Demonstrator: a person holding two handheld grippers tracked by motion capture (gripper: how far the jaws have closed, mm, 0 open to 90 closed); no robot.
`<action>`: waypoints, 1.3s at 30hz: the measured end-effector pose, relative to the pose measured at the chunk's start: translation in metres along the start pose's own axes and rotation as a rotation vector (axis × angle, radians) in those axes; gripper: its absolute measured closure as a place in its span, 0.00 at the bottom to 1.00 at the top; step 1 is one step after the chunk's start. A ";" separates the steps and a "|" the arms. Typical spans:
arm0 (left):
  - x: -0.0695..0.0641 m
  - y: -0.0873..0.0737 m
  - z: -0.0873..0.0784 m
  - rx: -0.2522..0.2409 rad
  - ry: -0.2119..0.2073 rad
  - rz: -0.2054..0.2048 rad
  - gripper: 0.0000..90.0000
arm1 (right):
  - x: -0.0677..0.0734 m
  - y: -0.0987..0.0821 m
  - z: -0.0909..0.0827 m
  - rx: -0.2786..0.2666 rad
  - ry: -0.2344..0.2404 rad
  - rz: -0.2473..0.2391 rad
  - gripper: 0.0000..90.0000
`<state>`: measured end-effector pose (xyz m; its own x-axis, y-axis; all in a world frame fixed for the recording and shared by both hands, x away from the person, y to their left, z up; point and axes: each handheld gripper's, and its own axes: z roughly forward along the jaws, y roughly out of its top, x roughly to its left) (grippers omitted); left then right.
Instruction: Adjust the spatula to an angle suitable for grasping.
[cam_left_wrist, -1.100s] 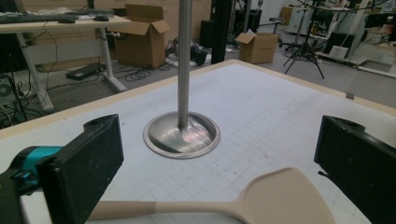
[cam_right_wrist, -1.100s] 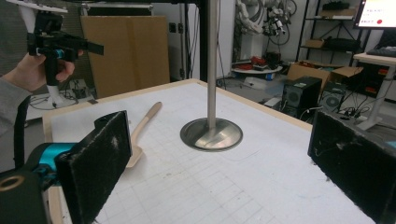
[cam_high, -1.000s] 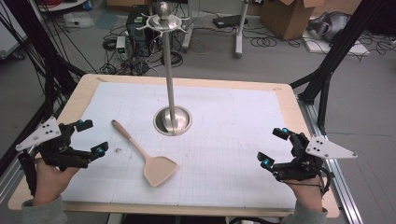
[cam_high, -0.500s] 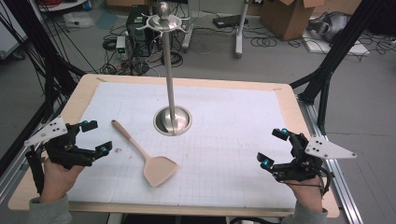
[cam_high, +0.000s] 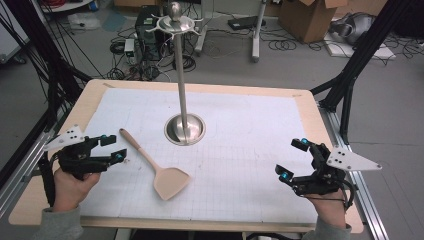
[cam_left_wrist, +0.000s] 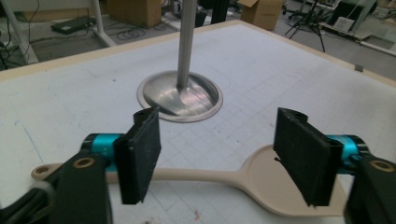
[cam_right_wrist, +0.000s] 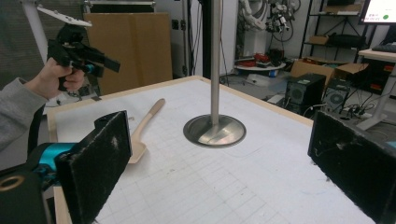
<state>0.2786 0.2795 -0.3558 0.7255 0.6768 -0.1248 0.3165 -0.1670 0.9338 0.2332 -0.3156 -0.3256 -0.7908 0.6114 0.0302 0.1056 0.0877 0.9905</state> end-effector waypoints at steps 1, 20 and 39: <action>0.001 -0.001 0.002 0.008 0.004 -0.004 0.41 | 0.000 0.000 0.000 0.001 0.001 0.000 0.06; 0.000 -0.016 0.040 0.113 0.056 -0.016 0.87 | 0.001 -0.002 -0.004 0.007 -0.004 0.003 0.06; -0.004 -0.030 0.071 0.157 0.051 -0.040 0.99 | 0.004 -0.002 -0.005 0.019 -0.004 -0.014 0.06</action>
<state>0.3099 0.2305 -0.4070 0.6796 0.7201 -0.1398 0.4392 -0.2468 0.8638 0.2266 -0.3176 -0.3265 -0.7898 0.6132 0.0154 0.1055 0.1111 0.9882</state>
